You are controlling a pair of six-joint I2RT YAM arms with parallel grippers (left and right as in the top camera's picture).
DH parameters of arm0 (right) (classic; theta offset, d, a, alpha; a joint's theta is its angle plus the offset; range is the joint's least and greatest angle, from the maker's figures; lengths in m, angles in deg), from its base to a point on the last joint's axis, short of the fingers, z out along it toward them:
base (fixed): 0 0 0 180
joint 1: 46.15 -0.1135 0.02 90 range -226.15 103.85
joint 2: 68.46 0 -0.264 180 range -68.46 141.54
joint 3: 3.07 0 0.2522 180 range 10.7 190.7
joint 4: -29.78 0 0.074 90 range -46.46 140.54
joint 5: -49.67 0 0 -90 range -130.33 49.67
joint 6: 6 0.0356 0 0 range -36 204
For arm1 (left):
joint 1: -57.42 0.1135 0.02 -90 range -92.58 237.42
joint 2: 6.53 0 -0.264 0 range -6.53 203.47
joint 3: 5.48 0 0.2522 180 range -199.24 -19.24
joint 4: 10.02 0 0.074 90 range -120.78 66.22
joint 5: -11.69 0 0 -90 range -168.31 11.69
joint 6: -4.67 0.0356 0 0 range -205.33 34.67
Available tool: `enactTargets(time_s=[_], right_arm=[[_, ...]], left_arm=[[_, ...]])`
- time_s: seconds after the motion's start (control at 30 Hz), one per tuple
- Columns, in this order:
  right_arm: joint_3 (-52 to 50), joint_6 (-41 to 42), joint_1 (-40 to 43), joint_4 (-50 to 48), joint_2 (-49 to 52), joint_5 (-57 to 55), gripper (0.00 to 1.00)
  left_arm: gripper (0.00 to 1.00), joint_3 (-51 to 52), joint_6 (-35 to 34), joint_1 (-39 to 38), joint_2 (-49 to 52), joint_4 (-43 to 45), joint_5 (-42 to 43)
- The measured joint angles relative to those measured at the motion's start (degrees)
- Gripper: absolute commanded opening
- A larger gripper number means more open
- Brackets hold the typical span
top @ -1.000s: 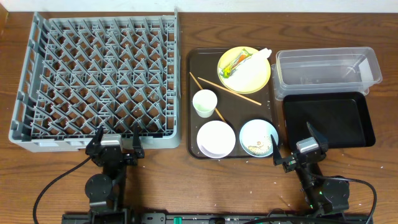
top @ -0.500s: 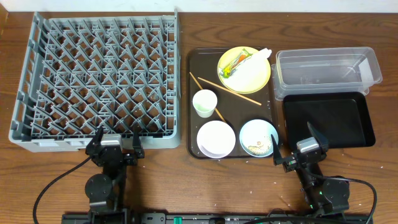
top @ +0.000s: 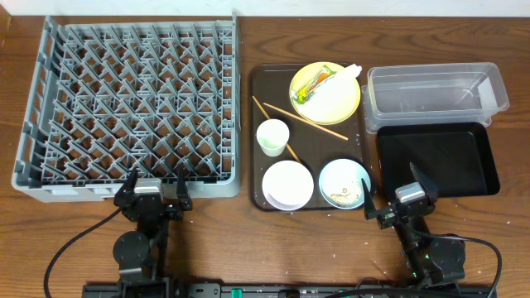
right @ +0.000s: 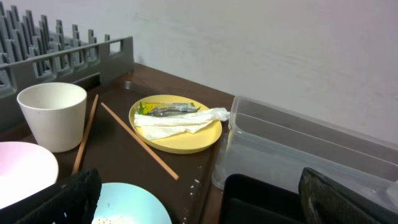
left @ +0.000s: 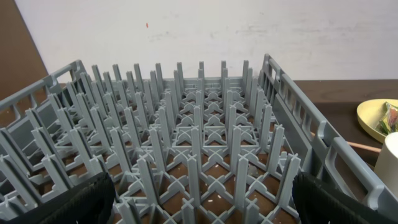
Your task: Sort waste into correct bins and load items into the dishwasher
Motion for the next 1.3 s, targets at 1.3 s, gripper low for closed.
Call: enactTargets(time_s=[1.3], right_arm=[[63.01,4.79,0.0,20.72,59.47,13.44,0.99]], left_arm=[[0.92,-0.11,0.02,0.0,0.0,-0.17,-0.22]])
